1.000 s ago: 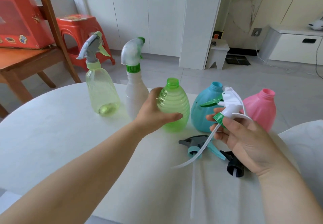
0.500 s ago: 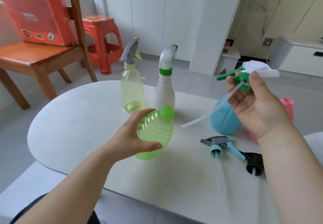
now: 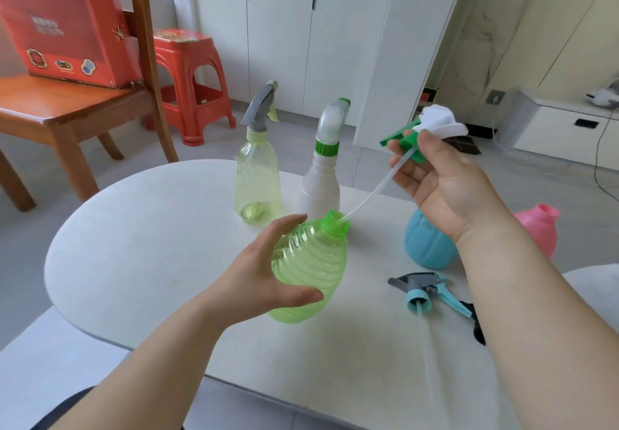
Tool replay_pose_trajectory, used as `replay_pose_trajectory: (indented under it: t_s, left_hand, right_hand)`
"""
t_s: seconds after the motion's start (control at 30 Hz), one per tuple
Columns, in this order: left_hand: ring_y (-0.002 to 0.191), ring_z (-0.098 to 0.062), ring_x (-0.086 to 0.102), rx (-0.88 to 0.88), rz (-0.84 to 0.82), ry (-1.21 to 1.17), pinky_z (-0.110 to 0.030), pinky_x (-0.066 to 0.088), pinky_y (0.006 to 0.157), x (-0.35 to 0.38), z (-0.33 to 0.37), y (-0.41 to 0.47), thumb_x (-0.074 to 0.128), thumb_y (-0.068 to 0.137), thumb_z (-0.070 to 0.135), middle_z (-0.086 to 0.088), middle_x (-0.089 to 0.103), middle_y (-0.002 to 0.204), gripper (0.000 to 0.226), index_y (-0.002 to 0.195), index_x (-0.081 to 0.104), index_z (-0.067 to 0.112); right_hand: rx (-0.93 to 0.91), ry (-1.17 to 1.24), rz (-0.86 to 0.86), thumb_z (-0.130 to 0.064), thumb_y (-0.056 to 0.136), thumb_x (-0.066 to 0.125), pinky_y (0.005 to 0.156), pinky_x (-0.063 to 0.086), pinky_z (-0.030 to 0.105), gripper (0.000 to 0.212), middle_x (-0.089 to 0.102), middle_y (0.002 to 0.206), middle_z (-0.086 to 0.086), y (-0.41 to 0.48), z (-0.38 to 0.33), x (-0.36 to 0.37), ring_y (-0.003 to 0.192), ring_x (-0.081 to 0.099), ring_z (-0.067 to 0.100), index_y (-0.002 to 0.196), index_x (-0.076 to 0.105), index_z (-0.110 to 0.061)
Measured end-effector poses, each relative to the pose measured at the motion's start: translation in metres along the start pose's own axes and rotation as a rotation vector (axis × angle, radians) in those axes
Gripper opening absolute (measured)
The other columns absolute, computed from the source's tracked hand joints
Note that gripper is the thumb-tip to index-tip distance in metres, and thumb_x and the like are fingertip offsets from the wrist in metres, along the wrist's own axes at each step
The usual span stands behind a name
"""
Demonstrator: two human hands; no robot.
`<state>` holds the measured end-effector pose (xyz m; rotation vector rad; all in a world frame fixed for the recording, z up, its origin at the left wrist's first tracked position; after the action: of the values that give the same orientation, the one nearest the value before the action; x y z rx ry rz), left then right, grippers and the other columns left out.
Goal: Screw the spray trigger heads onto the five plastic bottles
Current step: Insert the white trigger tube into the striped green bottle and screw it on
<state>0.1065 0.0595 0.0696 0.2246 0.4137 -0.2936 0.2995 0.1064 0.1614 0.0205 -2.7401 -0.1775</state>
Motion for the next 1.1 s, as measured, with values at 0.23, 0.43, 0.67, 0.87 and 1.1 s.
replay_pose_trajectory:
  t_s: [0.23,0.43,0.67,0.87,1.1]
  left_hand:
    - [0.106,-0.002,0.053,-0.034,0.047,-0.126,-0.016,0.04,0.09,-0.001,0.001,0.003,0.071,0.034,0.051,0.017,0.056,0.109,0.07,0.099,0.045,0.048]
    - [0.097,-0.003,0.059,-0.067,0.049,-0.236,-0.022,0.047,0.085,-0.001,-0.002,0.004,0.073,0.033,0.048,0.014,0.061,0.102,0.067,0.095,0.05,0.043]
    - [0.096,-0.007,0.062,-0.077,0.074,-0.262,-0.026,0.05,0.084,0.008,-0.008,0.003,0.075,0.032,0.046,0.011,0.062,0.104,0.069,0.096,0.049,0.043]
    - [0.095,-0.001,0.052,-0.062,0.229,-0.103,-0.003,0.04,0.07,0.014,-0.024,0.006,0.083,0.042,0.034,0.023,0.052,0.101,0.072,0.098,0.04,0.047]
    - [0.103,0.007,0.035,-0.016,0.269,-0.062,0.011,0.023,0.078,0.029,-0.033,0.008,0.085,0.052,0.021,0.024,0.031,0.113,0.095,0.125,0.026,0.031]
  right_hand:
    - [0.091,-0.173,-0.287,-0.021,0.062,0.057,0.067,0.055,0.021,0.028,0.073,0.072,-0.006,-0.019,0.043,0.034,0.072,0.068,0.008,0.089,0.058,-0.014]
    - [0.116,-0.253,-0.382,-0.027,0.061,0.062,0.085,0.053,0.027,0.027,0.074,0.082,-0.006,-0.022,0.056,0.038,0.084,0.067,0.01,0.088,0.062,-0.02]
    - [0.119,-0.325,-0.391,-0.028,0.059,0.064,0.08,0.052,0.017,0.027,0.074,0.078,-0.009,-0.026,0.065,0.037,0.087,0.066,0.004,0.086,0.062,-0.022]
    - [0.002,-0.518,-0.18,-0.008,0.071,0.068,0.07,0.049,0.015,0.017,0.065,0.076,-0.006,-0.023,0.074,0.028,0.067,0.061,-0.005,0.076,0.06,-0.022]
    - [-0.043,-0.653,-0.176,-0.011,0.065,0.073,0.076,0.05,0.027,0.024,0.064,0.077,-0.001,-0.021,0.079,0.038,0.078,0.062,0.014,0.069,0.054,-0.025]
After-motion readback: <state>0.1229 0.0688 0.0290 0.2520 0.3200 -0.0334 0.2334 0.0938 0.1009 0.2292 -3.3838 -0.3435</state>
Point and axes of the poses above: each hand's wrist, its own y-axis towards the middle knuckle, its own x-axis out of the palm, z = x × y, the point moved 6 cm from there along y, towards the middle knuckle
